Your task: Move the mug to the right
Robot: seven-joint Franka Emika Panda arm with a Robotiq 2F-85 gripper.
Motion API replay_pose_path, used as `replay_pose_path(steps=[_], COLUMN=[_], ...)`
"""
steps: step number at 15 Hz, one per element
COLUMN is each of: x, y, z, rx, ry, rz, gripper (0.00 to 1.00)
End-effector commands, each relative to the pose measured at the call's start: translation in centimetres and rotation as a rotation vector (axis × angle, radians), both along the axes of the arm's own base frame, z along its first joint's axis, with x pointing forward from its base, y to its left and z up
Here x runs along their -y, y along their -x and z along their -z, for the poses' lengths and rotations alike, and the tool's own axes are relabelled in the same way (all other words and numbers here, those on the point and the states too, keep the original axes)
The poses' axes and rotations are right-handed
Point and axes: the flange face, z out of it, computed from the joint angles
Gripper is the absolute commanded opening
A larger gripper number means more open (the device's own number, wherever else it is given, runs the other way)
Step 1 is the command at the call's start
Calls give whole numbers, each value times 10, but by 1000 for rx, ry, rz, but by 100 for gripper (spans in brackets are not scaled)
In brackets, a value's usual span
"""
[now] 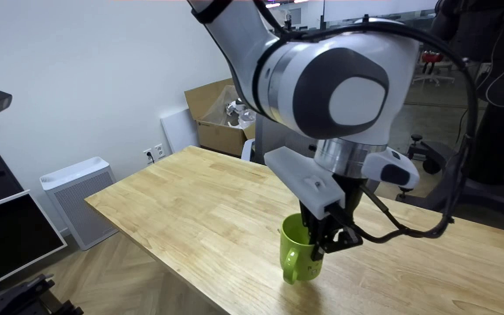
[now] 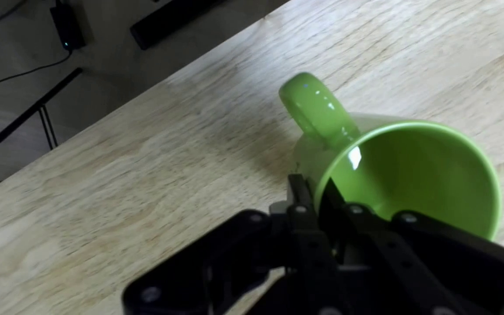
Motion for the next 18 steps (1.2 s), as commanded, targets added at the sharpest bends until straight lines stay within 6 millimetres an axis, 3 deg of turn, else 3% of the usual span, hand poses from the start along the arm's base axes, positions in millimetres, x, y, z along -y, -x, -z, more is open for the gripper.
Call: replay_pose_path(steps=[1, 7, 18], x=[37, 71, 90], y=[-6, -2, 7], z=[-1, 12, 27], rx=[-10, -24, -29], ry=[21, 56, 97], rz=[61, 119, 170], gripper=[3, 3, 3])
